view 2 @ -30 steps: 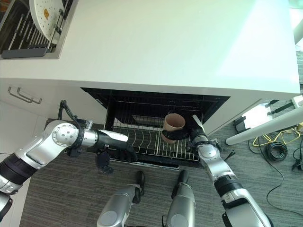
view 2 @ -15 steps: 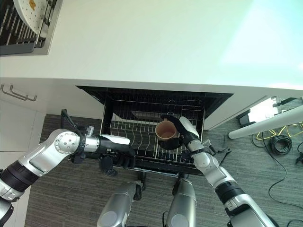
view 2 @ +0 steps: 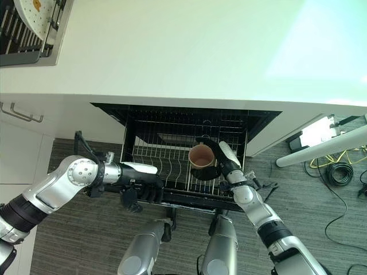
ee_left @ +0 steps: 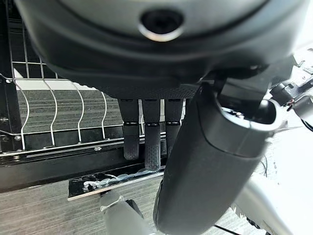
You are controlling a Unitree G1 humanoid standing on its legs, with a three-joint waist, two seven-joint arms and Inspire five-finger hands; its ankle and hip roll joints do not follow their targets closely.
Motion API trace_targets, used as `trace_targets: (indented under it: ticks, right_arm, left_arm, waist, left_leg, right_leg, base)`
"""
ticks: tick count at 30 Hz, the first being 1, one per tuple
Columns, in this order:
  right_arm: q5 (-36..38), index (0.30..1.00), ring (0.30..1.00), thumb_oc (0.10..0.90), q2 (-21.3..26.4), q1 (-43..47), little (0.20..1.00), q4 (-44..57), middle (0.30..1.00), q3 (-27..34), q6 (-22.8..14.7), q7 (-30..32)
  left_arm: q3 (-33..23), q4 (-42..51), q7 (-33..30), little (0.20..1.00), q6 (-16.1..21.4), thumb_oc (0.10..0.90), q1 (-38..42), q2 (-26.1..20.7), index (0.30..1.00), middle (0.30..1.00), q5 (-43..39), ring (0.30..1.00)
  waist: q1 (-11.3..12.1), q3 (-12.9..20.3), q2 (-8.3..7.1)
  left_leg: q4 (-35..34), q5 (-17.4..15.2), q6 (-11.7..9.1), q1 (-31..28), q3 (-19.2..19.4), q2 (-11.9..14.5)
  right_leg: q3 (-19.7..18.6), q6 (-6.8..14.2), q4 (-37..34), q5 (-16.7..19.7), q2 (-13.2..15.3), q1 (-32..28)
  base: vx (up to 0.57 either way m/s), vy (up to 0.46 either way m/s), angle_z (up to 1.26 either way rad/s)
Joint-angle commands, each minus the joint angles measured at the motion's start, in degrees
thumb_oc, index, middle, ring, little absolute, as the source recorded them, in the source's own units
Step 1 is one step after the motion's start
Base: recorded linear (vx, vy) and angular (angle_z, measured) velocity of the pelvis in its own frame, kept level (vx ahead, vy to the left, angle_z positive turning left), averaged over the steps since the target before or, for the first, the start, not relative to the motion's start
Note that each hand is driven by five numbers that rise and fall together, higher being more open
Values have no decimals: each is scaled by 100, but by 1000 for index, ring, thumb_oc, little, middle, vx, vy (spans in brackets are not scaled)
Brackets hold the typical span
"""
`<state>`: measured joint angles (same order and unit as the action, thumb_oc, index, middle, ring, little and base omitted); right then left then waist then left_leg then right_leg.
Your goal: Place the dishes in the dishwasher.
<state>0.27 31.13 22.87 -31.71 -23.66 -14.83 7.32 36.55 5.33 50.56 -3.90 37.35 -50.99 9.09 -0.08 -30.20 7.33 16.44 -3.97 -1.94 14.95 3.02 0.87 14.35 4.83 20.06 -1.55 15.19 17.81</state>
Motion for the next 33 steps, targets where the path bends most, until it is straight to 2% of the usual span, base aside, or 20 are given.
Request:
trace_targets:
  ticks: [1, 3, 11, 16, 25, 33]
  right_arm:
    - [248, 900, 900, 800, 81, -447, 900, -480, 900, 142, 205, 118]
    - [380, 900, 900, 800, 16, -430, 900, -314, 900, 226, -59, -106]
    - [355, 900, 900, 800, 57, -656, 900, 489, 900, 302, 88, -181]
    - [459, 900, 900, 800, 110, -825, 900, 844, 900, 342, -50, -223]
    - [531, 900, 900, 800, 238, -1303, 900, 1795, 900, 637, -396, -349]
    - [695, 900, 900, 800, 401, -1445, 900, 2157, 900, 735, -316, -338]
  left_arm:
    - [-63, 548, 217, 900, -263, 800, 153, -356, 900, 900, -438, 900]
    - [-64, 666, 358, 900, -431, 800, 301, -443, 900, 900, -554, 900]
    - [-271, 821, 455, 900, -533, 800, 305, -709, 900, 900, -637, 900]
    - [-341, 810, 458, 900, -503, 800, 216, -787, 900, 900, -597, 900]
    - [-668, 624, 262, 900, -205, 800, -301, -888, 900, 900, -330, 900]
    - [-827, 376, 74, 900, 98, 800, -727, -871, 900, 900, -194, 900]
  waist:
    - [-56, 40, 0]
    - [-51, 40, -7]
    - [-78, 40, -98]
    - [-123, 40, -156]
    - [-260, 40, -189]
    - [-332, 41, -145]
  left_leg:
    - [75, -205, 409, 15, 469, -50]
    - [75, -204, 413, -1, 477, -56]
    - [75, -211, 413, -21, 495, -45]
    - [75, -215, 420, -31, 517, -23]
    - [75, -260, 383, -126, 586, 98]
    - [75, -319, 346, -357, 612, 176]
  right_leg:
    - [-463, 126, -287, -39, -213, -129]
    - [-471, 141, -287, -26, -204, -142]
    - [-486, 162, -286, -31, -215, -171]
    - [-502, 169, -286, -27, -234, -170]
    - [-506, 209, -287, -125, -352, -314]
    - [-472, 198, -287, -239, -402, -592]
  base:
    - [0, 0, 0]
    - [8, -18, 0]
    - [0, -21, 0]
    - [-1, -7, 0]
    - [-26, -1, 0]
    - [-10, 7, -2]
